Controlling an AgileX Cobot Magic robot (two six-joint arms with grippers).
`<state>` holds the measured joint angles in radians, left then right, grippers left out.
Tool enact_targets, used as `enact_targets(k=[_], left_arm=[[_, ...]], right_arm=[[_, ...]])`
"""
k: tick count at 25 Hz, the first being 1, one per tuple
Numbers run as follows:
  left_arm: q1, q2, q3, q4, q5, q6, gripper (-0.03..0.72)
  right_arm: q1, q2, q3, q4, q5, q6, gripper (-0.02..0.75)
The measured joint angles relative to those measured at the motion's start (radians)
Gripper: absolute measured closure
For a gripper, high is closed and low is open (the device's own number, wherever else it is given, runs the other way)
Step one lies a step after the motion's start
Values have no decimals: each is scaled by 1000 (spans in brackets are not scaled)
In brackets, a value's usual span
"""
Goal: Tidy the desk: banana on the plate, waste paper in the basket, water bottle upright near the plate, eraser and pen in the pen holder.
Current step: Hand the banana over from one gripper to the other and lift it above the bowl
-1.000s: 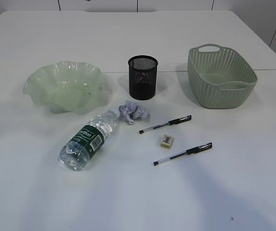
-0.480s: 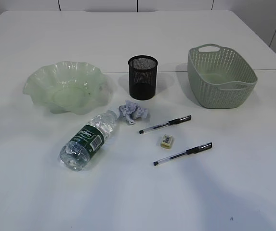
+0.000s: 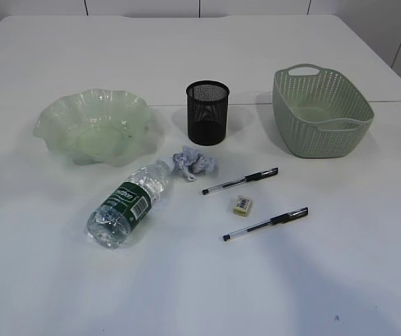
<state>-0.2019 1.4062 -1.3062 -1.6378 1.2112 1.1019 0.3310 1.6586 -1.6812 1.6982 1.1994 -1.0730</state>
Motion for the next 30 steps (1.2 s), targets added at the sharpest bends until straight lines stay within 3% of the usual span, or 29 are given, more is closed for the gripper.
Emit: enact_targets(k=[8, 18, 30], left_arm=[[0, 14, 0, -11, 0, 12, 214], [-2, 14, -1, -24, 11, 30, 392], [-2, 14, -2, -25, 11, 38, 405]], right_arm=[[0, 0, 0, 9, 5, 2, 483], [0, 2, 0, 9, -3, 13, 483], [0, 2, 0, 9, -7, 21, 483]])
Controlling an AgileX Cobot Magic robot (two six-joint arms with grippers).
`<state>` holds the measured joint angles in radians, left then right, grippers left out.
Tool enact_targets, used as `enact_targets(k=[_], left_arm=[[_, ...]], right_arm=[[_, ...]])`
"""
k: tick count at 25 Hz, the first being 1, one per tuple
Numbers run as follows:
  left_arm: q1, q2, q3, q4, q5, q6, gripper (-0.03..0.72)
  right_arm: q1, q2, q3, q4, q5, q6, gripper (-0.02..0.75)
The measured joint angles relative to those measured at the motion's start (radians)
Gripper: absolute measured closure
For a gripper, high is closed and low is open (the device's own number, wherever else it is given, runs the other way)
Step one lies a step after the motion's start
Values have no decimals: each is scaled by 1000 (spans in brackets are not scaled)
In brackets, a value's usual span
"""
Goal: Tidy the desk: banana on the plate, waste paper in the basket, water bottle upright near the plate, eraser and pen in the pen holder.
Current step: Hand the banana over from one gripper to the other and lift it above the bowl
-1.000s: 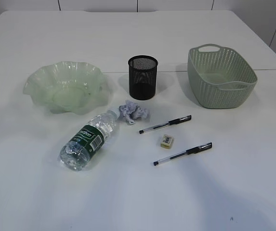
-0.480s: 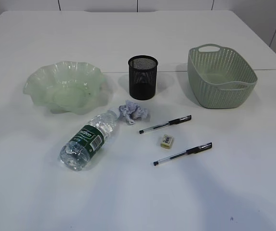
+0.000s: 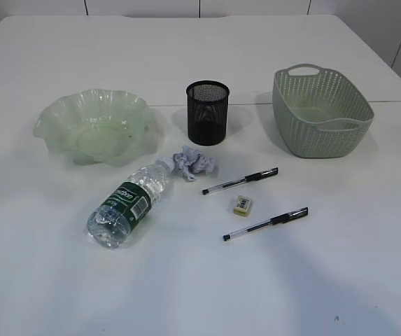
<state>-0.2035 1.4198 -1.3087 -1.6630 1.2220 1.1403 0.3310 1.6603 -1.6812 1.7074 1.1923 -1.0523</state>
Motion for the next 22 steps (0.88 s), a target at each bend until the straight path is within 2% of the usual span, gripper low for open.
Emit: enact_targets(k=[4, 10, 17, 22], left_arm=[[0, 0, 0, -2, 0, 0, 405], [0, 0, 0, -8, -2, -6, 410], [0, 0, 0, -14, -6, -8, 411], [0, 0, 0, -14, -10, -10, 412]], right_arm=[[0, 0, 0, 0, 0, 0, 463], [0, 0, 0, -2, -3, 0, 379], [0, 0, 0, -2, -3, 0, 353], [0, 0, 0, -2, -15, 0, 302]])
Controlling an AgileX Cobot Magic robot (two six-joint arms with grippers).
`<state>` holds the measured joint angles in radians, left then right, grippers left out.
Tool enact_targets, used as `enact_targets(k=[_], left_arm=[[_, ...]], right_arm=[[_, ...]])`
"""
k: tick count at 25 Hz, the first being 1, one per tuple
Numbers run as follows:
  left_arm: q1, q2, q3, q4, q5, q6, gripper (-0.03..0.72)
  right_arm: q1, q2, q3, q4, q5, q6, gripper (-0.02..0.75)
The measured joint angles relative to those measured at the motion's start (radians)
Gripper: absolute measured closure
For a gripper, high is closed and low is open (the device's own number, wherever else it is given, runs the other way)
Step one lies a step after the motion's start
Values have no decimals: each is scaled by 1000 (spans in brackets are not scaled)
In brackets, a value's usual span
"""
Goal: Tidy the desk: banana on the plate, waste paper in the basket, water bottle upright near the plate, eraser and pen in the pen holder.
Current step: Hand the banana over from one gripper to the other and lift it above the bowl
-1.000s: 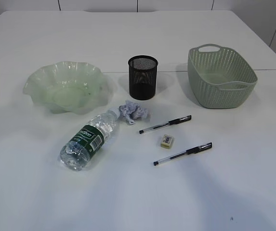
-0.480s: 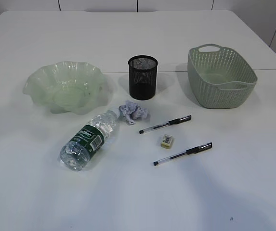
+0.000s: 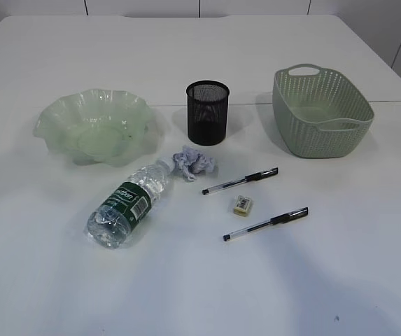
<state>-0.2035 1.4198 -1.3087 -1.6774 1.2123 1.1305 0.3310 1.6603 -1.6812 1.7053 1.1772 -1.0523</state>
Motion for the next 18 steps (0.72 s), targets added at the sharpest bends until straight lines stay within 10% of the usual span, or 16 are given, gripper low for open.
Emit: enact_targets(k=[18], left_arm=[[0, 0, 0, 38, -27, -3, 412]], right_arm=[[0, 0, 0, -78, -89, 62, 282]])
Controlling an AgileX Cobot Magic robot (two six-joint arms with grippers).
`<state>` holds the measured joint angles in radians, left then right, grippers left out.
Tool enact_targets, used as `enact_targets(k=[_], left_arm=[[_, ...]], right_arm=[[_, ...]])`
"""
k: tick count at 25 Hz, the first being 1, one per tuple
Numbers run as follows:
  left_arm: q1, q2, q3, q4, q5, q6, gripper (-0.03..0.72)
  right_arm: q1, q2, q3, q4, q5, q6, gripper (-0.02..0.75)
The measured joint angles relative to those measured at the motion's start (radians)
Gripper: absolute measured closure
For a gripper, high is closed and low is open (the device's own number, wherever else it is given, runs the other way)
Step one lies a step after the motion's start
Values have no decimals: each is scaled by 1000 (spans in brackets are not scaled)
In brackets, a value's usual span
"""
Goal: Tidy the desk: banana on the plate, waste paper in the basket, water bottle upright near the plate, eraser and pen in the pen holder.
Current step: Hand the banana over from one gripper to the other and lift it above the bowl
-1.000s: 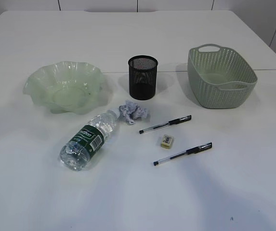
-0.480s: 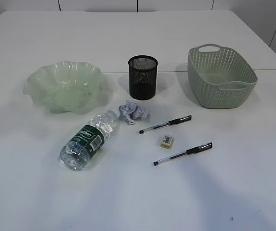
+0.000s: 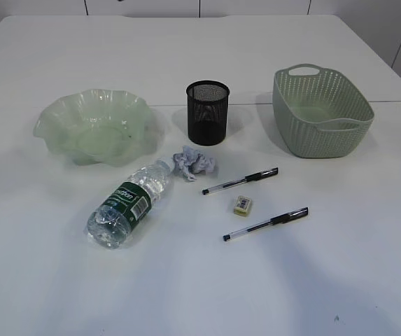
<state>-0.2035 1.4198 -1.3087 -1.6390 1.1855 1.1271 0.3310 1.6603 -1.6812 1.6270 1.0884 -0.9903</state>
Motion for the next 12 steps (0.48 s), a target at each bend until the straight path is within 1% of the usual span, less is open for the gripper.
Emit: enact_targets(k=[5, 8, 12], left_arm=[[0, 0, 0, 2, 4, 0, 412], [0, 0, 0, 2, 4, 0, 412], [0, 0, 0, 2, 4, 0, 412]], right_arm=[[0, 0, 0, -11, 12, 54, 190], [0, 0, 0, -21, 12, 71, 172], [0, 0, 0, -25, 21, 75, 169]])
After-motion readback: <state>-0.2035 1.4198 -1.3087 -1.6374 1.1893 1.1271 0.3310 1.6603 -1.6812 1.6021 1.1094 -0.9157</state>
